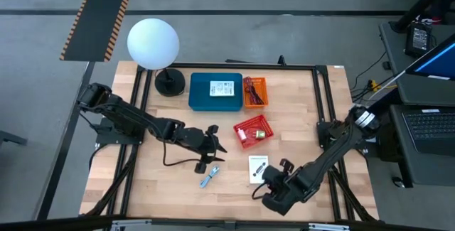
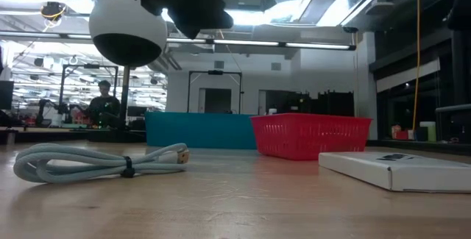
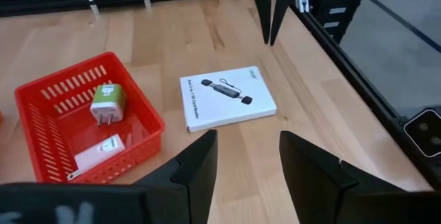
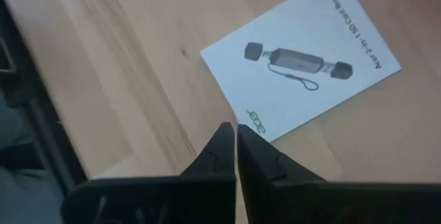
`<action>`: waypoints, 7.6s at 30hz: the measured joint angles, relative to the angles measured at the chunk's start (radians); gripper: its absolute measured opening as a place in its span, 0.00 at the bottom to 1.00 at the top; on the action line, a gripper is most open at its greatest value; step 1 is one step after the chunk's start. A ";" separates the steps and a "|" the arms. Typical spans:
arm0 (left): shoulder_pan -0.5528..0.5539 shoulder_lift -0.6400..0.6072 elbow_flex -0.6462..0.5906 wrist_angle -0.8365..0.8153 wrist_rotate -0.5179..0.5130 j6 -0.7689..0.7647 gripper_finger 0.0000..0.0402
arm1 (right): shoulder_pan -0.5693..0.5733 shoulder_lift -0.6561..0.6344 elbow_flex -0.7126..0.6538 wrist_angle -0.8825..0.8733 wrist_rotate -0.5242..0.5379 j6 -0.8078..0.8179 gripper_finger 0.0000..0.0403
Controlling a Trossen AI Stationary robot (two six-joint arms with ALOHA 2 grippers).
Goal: Pick and place items into bin
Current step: Put the card reader box into the blue bin
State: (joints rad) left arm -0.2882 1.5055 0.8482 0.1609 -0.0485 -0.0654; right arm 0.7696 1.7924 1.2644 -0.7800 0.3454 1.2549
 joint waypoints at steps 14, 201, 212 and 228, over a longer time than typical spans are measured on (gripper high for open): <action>-0.006 0.000 0.000 -0.001 -0.002 -0.003 0.37 | 0.001 0.091 0.000 -0.005 -0.035 0.090 0.00; 0.133 0.223 0.044 0.039 0.405 -0.498 0.07 | -0.156 0.085 0.012 0.220 0.039 -0.765 0.00; 0.135 -0.016 0.044 -0.303 0.182 -0.285 0.06 | -0.144 0.009 -0.059 0.324 0.194 -0.710 0.00; 0.287 -0.220 0.044 -0.459 0.064 -0.122 0.06 | -0.149 0.005 -0.361 1.106 0.378 -0.938 0.00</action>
State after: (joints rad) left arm -0.0015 1.2858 0.8925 -0.2984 0.0158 -0.1873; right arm 0.6205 1.7969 0.9030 0.3257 0.7236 0.3171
